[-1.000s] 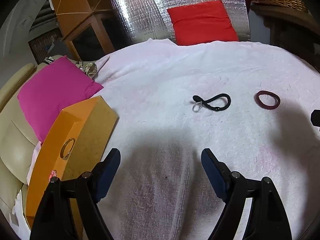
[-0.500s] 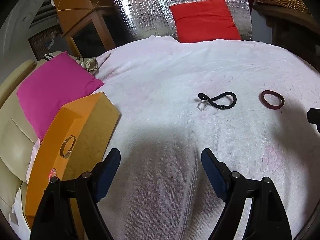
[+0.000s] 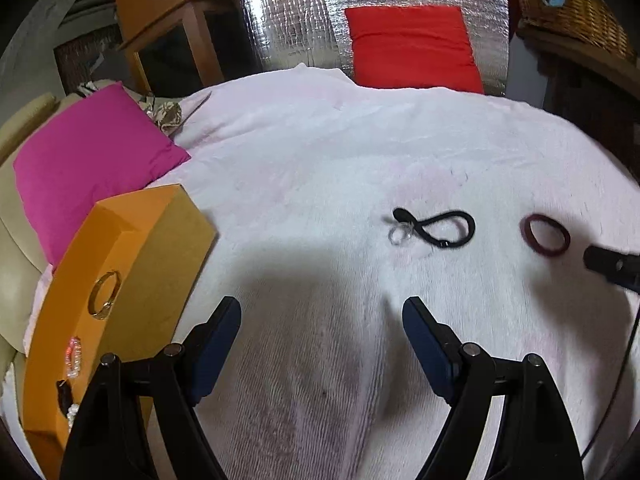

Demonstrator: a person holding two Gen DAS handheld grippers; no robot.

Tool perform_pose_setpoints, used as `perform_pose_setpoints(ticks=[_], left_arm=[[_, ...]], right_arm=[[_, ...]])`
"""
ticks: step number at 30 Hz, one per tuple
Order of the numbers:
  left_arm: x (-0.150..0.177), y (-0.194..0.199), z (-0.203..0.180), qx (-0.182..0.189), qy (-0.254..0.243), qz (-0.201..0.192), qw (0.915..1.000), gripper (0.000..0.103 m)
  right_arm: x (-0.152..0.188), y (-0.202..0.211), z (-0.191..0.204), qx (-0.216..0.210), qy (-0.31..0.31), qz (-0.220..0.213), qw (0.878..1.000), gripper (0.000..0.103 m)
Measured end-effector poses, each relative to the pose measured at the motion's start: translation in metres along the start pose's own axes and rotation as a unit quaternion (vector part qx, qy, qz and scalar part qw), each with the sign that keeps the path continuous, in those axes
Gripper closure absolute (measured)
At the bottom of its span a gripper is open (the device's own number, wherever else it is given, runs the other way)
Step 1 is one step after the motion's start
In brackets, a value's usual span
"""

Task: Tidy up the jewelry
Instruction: 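Grasp the black hair tie with ring with the left tool while the right tool grasps the maroon bangle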

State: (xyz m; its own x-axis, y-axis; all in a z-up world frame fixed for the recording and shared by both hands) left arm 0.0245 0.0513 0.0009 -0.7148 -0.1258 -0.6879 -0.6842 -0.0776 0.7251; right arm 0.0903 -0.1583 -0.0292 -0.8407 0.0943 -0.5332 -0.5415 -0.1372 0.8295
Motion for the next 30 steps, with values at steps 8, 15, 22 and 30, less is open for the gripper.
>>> perform_pose_setpoints(ticks=[8, 15, 22, 30], left_arm=[[-0.023, -0.018, 0.005, 0.026, 0.035, -0.017, 0.9989, 0.020], [-0.037, -0.043, -0.005, 0.070, 0.044, -0.014, 0.9965, 0.020], [-0.042, -0.060, -0.012, 0.112, 0.056, -0.006, 0.9921, 0.020], [-0.040, -0.075, -0.019, 0.143, 0.067, 0.011, 0.9874, 0.047]], right_arm=[[-0.012, -0.017, 0.005, 0.005, -0.007, -0.006, 1.000, 0.038], [-0.019, -0.024, 0.012, 0.017, 0.024, -0.028, 0.999, 0.038], [-0.025, -0.029, 0.018, 0.032, 0.047, -0.045, 0.997, 0.057], [-0.022, -0.032, 0.030, 0.069, 0.097, -0.061, 0.991, 0.089]])
Point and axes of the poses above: each gripper's, at about its wrist camera, not at the fingertips, and y roughly against the way its jaws point, z to its left, x to its underside, the point moved 5 cm from there along -y, roughly the way its jaws point, and after that the axes turned 15 degrees about x, right-handed, at the moved point
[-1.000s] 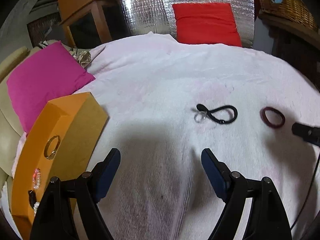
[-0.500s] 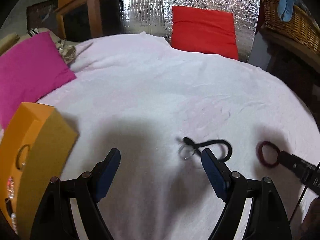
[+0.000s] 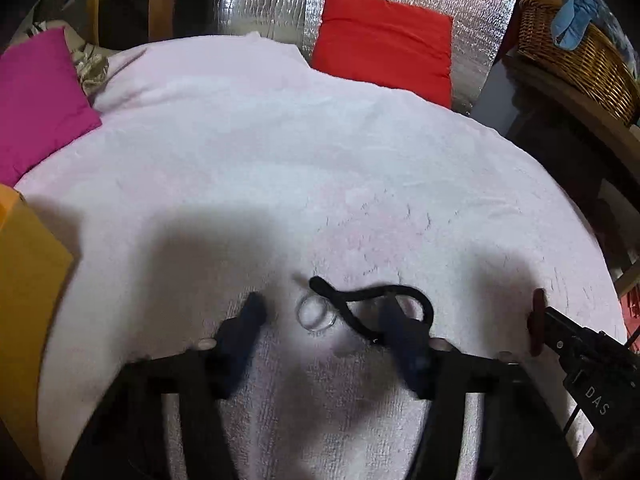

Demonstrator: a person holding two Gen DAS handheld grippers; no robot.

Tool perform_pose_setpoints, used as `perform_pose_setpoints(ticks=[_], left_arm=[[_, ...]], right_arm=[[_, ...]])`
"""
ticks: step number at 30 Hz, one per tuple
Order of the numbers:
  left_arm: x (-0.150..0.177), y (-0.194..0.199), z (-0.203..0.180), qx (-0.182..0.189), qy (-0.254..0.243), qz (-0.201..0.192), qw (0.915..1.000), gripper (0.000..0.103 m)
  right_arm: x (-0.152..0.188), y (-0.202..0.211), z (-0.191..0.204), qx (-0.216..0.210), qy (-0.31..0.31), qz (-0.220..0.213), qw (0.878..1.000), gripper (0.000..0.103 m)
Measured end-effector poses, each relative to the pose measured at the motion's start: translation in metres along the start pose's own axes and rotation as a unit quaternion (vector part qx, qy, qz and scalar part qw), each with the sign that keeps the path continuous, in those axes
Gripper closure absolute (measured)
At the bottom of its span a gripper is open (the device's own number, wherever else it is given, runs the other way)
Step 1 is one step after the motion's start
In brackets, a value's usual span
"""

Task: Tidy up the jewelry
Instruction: 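Grasp the black hair tie with ring with the left tool while the right tool grasps the maroon bangle, then carry both items into the orange box and open both tools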

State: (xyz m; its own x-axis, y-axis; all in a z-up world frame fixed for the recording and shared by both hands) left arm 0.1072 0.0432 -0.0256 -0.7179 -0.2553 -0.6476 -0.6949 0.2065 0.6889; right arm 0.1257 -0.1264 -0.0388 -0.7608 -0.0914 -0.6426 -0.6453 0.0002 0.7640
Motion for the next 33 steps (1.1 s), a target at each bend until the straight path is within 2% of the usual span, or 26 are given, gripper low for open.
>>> perform_pose_setpoints(ticks=[1, 3, 4, 7, 8, 13, 18, 26, 30, 33], left_arm=[[0.000, 0.000, -0.001, 0.002, -0.004, -0.001, 1.0000, 0.056], [0.000, 0.001, -0.004, 0.005, -0.010, -0.002, 0.9999, 0.067], [0.000, 0.002, -0.004, 0.006, -0.012, -0.002, 0.9999, 0.076], [0.000, 0.003, -0.008, 0.016, -0.016, -0.004, 0.9997, 0.085], [0.000, 0.004, -0.009, 0.018, -0.018, -0.005, 0.9997, 0.096], [-0.003, 0.016, -0.007, 0.038, -0.013, -0.016, 0.9991, 0.096], [-0.006, 0.032, -0.006, 0.040, -0.014, -0.029, 0.9987, 0.096], [-0.014, 0.063, -0.014, 0.026, -0.026, -0.061, 0.9975, 0.096], [-0.013, 0.080, -0.014, 0.006, -0.036, -0.067, 0.9971, 0.096], [-0.012, 0.094, -0.012, 0.006, -0.032, -0.074, 0.9968, 0.096]], right_arm=[[0.000, 0.000, 0.001, -0.001, 0.004, -0.001, 1.000, 0.094], [0.001, 0.002, 0.002, -0.003, 0.010, -0.004, 1.000, 0.095], [0.001, 0.002, 0.002, -0.005, 0.009, -0.004, 1.000, 0.095], [0.002, 0.004, -0.001, -0.022, -0.001, -0.001, 1.000, 0.096], [0.002, 0.005, -0.002, -0.026, -0.003, 0.000, 1.000, 0.096], [0.002, 0.012, -0.006, -0.046, -0.019, 0.000, 0.999, 0.096], [-0.002, 0.018, -0.012, -0.063, -0.036, -0.004, 0.997, 0.096], [-0.006, 0.031, -0.013, -0.078, -0.049, -0.015, 0.996, 0.096], [-0.006, 0.036, -0.007, -0.083, -0.044, -0.020, 0.995, 0.096], [-0.006, 0.042, 0.000, -0.089, -0.039, -0.024, 0.995, 0.096]])
Point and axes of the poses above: each gripper's, at about its wrist camera, not at the fingertips, and y roughly against the way its jaws point, z to its left, x to its underside, the point moved 5 cm from there along -y, roughly the way its jaws point, and after that the axes turned 15 degrees about x, right-handed, at the moved point
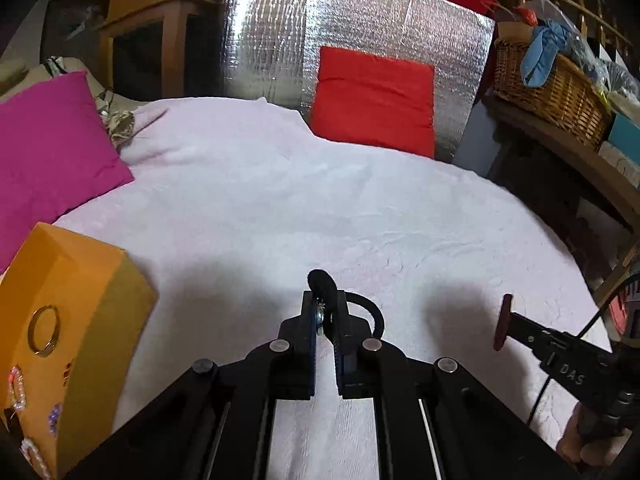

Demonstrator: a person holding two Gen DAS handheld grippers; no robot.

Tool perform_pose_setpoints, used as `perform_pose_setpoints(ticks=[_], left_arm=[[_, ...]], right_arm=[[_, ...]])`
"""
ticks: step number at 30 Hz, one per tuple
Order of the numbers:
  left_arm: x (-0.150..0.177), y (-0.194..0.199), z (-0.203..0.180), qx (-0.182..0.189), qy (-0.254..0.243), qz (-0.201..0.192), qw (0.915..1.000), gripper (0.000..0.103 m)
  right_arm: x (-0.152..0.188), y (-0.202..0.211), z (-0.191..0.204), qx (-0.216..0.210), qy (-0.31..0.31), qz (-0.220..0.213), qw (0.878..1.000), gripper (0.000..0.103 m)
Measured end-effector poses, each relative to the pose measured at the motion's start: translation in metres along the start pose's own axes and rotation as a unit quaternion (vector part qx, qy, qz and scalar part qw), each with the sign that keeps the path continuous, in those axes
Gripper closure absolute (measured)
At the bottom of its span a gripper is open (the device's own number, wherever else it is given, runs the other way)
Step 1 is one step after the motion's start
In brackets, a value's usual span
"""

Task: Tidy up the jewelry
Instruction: 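Carry both items into the orange box and open both tools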

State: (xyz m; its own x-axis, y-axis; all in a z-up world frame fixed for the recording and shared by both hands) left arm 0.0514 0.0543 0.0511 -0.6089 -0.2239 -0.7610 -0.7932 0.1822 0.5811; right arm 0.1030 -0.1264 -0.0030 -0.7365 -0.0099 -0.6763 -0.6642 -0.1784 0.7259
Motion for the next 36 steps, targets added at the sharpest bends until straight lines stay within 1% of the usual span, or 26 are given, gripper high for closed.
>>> perform_pose_setpoints(ticks=[3, 10, 19, 26, 36], left_arm=[[-0.001, 0.015, 0.002, -0.013, -0.001, -0.008, 0.9999, 0.096], [-0.001, 0.046, 0.013, -0.028, 0.006, -0.028, 0.9992, 0.096], [0.004, 0.082, 0.035, -0.055, 0.010, -0.050, 0.9972, 0.096], [0.006, 0.107, 0.056, -0.081, 0.017, -0.068, 0.9943, 0.096], [0.008, 0.139, 0.096, -0.116, 0.044, -0.094, 0.9877, 0.096]], right_arm=[[0.002, 0.005, 0.008, -0.005, 0.005, -0.004, 1.000, 0.096], [0.007, 0.019, 0.032, -0.023, 0.018, -0.013, 0.999, 0.096], [0.011, 0.044, 0.070, -0.059, 0.028, -0.033, 0.997, 0.096], [0.019, 0.056, 0.104, -0.082, 0.044, -0.040, 0.995, 0.096], [0.032, 0.069, 0.141, -0.101, 0.066, -0.043, 0.992, 0.096]])
Point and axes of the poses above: each gripper's, at about its wrist camera, not at the fingertips, and y roughly against the way its jaws point, z to its left, x to its underside, the point moved 5 cm from there along -y, roughly the way its jaws point, and after that the axes turned 15 degrees about x, right-handed, at the moved point
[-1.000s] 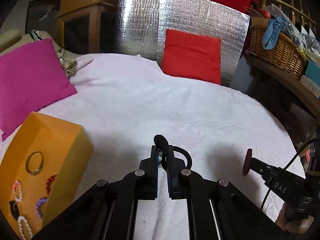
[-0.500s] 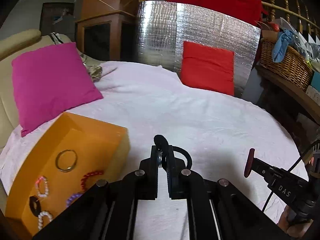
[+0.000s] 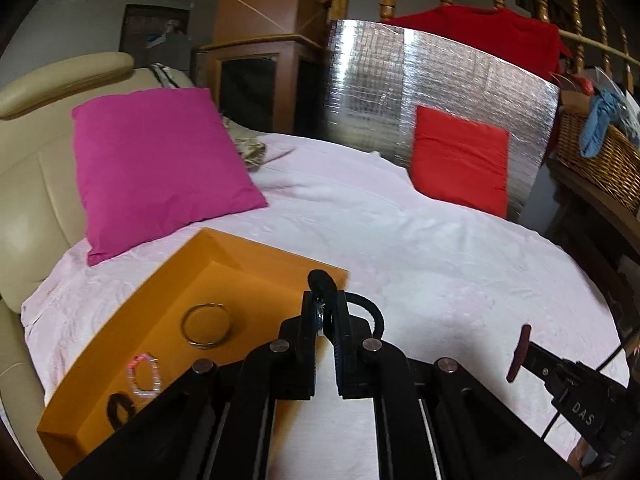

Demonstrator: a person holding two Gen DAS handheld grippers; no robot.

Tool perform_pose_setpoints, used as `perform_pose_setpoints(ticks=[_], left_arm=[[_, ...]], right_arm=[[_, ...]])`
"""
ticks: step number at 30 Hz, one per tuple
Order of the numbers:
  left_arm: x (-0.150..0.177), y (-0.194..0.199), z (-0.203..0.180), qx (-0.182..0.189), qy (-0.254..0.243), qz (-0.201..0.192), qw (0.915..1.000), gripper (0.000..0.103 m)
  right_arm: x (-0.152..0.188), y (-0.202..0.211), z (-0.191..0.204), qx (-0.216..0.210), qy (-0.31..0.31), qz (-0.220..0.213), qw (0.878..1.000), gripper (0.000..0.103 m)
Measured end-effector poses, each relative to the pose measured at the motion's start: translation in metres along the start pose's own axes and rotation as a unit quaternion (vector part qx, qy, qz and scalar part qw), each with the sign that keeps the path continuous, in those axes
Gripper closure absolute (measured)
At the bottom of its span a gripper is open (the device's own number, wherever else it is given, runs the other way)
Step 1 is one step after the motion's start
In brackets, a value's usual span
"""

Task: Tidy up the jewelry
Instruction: 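Carry both items into the orange box and open both tools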

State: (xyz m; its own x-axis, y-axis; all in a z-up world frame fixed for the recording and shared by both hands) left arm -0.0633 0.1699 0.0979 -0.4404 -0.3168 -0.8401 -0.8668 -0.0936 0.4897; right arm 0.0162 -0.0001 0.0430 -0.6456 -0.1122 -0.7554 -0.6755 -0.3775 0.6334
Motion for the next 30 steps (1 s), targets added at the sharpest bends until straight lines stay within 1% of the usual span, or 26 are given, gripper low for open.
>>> perform_pose_setpoints(ticks=[6, 12, 19, 24, 30], left_arm=[[-0.002, 0.011, 0.028, -0.024, 0.016, -0.012, 0.9995, 0.096], [-0.002, 0.017, 0.057, -0.042, 0.033, -0.013, 0.9985, 0.096], [-0.001, 0.022, 0.086, -0.061, 0.046, -0.009, 0.9970, 0.096], [0.001, 0.020, 0.103, -0.075, 0.055, 0.001, 0.9957, 0.096], [0.009, 0.010, 0.117, -0.096, 0.063, 0.029, 0.9930, 0.096]], right_arm=[[0.003, -0.001, 0.026, -0.001, 0.033, 0.001, 0.999, 0.096], [-0.004, -0.004, 0.056, -0.014, 0.053, 0.001, 0.998, 0.096], [-0.020, -0.005, 0.110, -0.031, 0.095, -0.014, 0.995, 0.096], [-0.026, -0.010, 0.141, -0.039, 0.118, -0.016, 0.992, 0.096], [-0.030, -0.027, 0.166, -0.034, 0.139, -0.002, 0.990, 0.096]])
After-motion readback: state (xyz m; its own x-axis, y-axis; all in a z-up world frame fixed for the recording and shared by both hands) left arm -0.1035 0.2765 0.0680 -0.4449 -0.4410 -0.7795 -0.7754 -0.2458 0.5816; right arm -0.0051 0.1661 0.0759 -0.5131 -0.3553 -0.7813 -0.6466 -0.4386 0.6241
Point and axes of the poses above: each gripper's, at about its wrist camera, not at the fingertips, and y roughly against the way its jaws point, z to its left, x to its underside, the point moved 5 cm from there along -y, roughly the way its jaws point, and after that the axes turned 15 degrees about x, right-handed, at the moved point
